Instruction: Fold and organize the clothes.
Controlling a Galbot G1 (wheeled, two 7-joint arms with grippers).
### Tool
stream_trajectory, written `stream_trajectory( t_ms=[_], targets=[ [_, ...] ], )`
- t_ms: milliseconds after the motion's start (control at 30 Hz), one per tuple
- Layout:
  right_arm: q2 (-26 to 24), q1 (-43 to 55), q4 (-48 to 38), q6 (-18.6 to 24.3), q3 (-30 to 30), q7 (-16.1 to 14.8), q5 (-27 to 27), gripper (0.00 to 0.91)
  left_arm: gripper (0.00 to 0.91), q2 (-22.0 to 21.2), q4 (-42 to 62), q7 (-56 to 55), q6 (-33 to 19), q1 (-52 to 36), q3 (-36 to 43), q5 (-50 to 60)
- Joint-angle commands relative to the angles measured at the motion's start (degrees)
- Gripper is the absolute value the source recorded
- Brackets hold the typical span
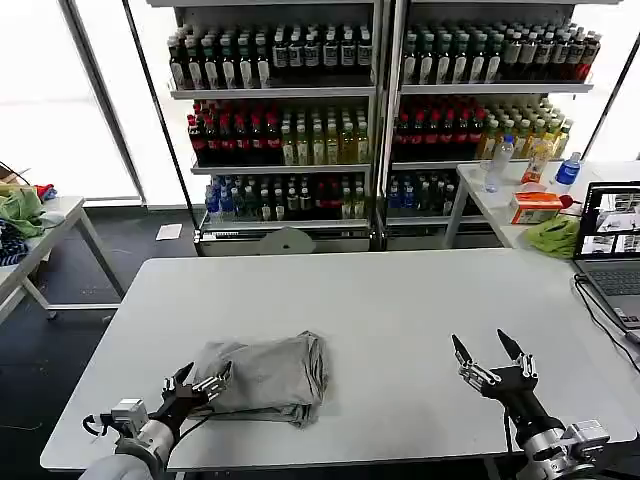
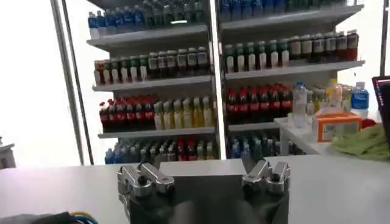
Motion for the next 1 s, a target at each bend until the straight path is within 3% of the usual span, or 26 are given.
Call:
stream_trajectory(
  t_ms=[33, 200, 333, 367, 400, 800, 1000],
  targets=[
    [-0.1, 0.2, 0.0, 0.0, -0.1, 0.0, 0.0, 0.907, 0.907, -2.9, 4.0, 1.1, 0.0, 0.2, -0.2, 1.0],
    [-0.2, 0.2, 0.2, 0.0, 0.0, 0.2, 0.1, 0.907, 0.907, -3.1, 4.2, 1.5, -0.2, -0.2, 0.2, -0.2],
    [-0.1, -0.1, 0.5, 0.0, 0.1, 0.1, 0.1, 0.907, 0.081, -3.4, 4.5, 1.8, -1.4, 0.2, 0.3, -1.0],
    [-0.1, -0.2, 0.6, 0.0, 0.2, 0.1, 0.1, 0.907, 0.03, -3.5, 4.5, 1.9, -1.7, 0.4, 0.3, -1.0],
    [-0.1, -0.2, 0.6, 0.0, 0.2, 0.1, 0.1, 0.907, 0.0, -3.5, 4.2, 1.9, -1.8, 0.5, 0.3, -1.1],
    [0.4, -0.6, 1.1, 0.0, 0.7, 0.2, 0.1, 0.907, 0.0, -3.5, 3.1, 2.1, -4.0, 1.3, -0.2, -1.7],
    [0.2, -1.2, 1.3, 0.0, 1.3, 0.2, 0.4, 0.907, 0.0, -2.3, 0.2, 1.9, -3.1, 1.0, -3.7, -8.2]
  ],
)
